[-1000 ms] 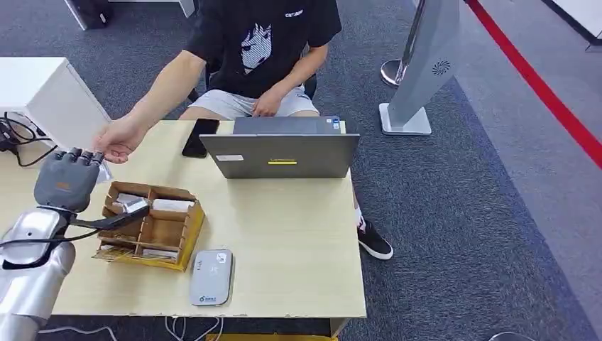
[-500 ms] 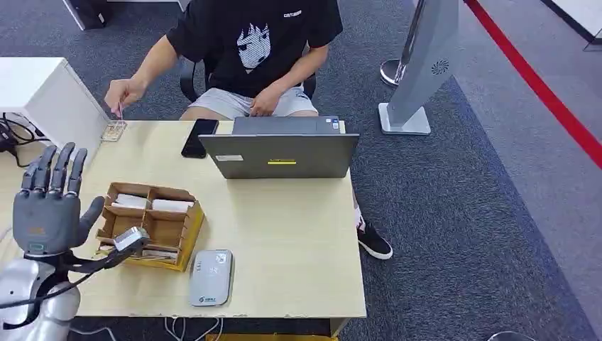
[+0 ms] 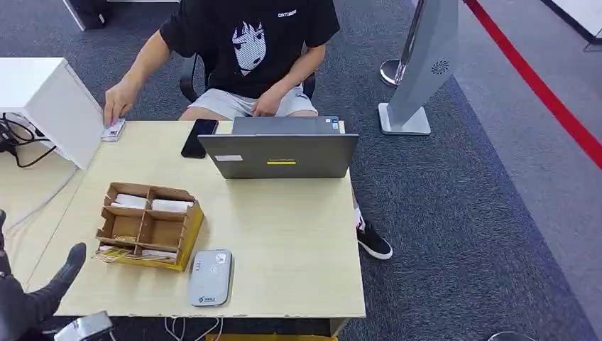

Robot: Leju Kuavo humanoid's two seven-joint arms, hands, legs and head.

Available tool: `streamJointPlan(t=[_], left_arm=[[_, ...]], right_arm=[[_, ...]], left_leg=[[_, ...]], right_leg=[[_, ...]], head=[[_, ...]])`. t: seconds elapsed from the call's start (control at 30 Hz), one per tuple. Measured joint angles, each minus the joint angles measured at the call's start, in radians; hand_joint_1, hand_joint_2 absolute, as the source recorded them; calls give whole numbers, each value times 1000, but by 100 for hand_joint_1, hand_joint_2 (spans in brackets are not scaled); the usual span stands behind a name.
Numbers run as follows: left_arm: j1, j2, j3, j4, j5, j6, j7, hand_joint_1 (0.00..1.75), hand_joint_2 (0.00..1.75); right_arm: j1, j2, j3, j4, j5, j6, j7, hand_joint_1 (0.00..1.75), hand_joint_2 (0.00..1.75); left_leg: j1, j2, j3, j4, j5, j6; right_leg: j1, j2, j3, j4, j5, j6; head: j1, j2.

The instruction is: Pass the card to the sensor for recognition and then transmit it.

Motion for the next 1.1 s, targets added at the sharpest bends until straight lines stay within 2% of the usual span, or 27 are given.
streamJointPlan(t=[0.13,0.2,0.33,0.43,0.53,0.73,1.0,1.1], left_arm=[[85,-22,23,-11,-125,-72,0,0,175],[102,-29,43,5,-171,-100,23,0,175],[98,-34,105,124,-329,-116,81,0,175],[74,-27,120,220,-388,-96,92,0,175],[41,-26,120,288,-407,-41,110,0,175],[-33,0,95,333,-441,34,170,0,175],[-79,31,78,362,-449,41,184,0,175],[-133,60,62,390,-470,5,210,0,175]], right_arm=[[0,7,-20,0,-5,-5,-10,0,175],[0,10,-26,0,-3,-5,-13,0,175],[0,12,-37,0,16,-4,-12,0,175],[-1,12,-38,0,28,-1,-10,0,175],[-1,12,-38,0,44,7,-8,0,175],[-4,12,-38,0,79,16,1,0,175],[-6,12,-38,0,90,20,5,0,175],[-7,12,-38,0,104,28,5,0,175]], left_leg=[[0,-2,-1,0,0,0],[0,-2,-1,0,0,0],[0,-2,0,0,0,0],[0,-2,0,0,0,0],[0,-2,0,0,0,0],[0,-2,0,0,0,0],[0,-2,0,0,0,0],[0,-3,0,0,1,0]], right_leg=[[0,-1,0,0,-1,1],[0,-1,0,0,-1,0],[0,-2,0,0,-2,0],[0,-2,0,0,-1,0],[0,-3,1,0,-1,-1],[0,-3,1,0,-1,-1],[0,-3,-1,0,-1,-1],[0,-4,0,0,-1,-1]], head=[[0,0],[0,0],[0,0],[0,0],[1,0],[0,0],[0,0],[1,0]])
